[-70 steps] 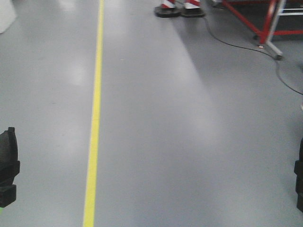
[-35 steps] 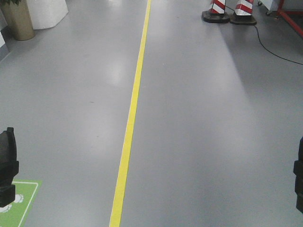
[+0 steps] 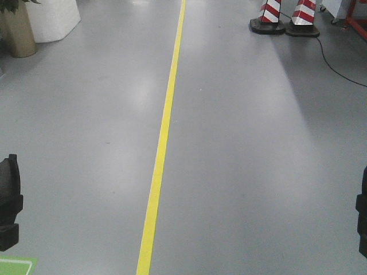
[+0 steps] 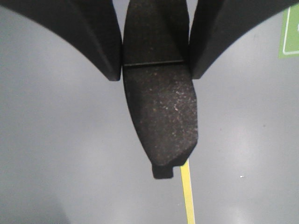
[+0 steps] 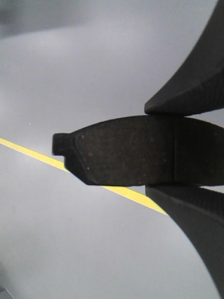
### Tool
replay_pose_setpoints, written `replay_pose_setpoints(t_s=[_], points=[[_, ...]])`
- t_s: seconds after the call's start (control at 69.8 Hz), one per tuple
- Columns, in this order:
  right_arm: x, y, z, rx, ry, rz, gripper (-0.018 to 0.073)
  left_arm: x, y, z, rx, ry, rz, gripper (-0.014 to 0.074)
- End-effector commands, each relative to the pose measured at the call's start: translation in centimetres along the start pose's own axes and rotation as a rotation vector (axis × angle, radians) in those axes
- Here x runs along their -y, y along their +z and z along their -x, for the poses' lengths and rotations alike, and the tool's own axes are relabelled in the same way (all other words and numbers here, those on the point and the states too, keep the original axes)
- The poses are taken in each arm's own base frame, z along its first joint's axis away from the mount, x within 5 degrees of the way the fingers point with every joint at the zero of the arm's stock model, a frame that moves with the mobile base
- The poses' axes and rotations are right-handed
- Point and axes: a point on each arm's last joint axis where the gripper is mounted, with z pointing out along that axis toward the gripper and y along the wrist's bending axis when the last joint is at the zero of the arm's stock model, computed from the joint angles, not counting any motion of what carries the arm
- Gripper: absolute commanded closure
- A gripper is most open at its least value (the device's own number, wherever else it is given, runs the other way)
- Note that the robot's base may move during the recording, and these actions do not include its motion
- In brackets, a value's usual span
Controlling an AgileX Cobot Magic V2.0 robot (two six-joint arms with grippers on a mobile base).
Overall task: Move and align brake pads A on conveyor
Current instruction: 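Drive along the yellow floor line holding both brake pads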
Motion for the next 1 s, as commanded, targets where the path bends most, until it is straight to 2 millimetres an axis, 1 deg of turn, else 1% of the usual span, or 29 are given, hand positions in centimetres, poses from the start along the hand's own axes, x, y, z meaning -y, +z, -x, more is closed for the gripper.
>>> replay_pose_setpoints(t_s=[0.0,0.988], points=[[-0.05,-0.54,1.68,0.12,-0.012,0.005,0.0561,0.38,-0.6,1.34,0.099,0.0,-0.037,0.0604],[-0.05,-0.54,1.68,0.12,-0.012,0.005,0.0561,0.38,-0.6,1.34,0.099,0.0,-0.037,0.0604]])
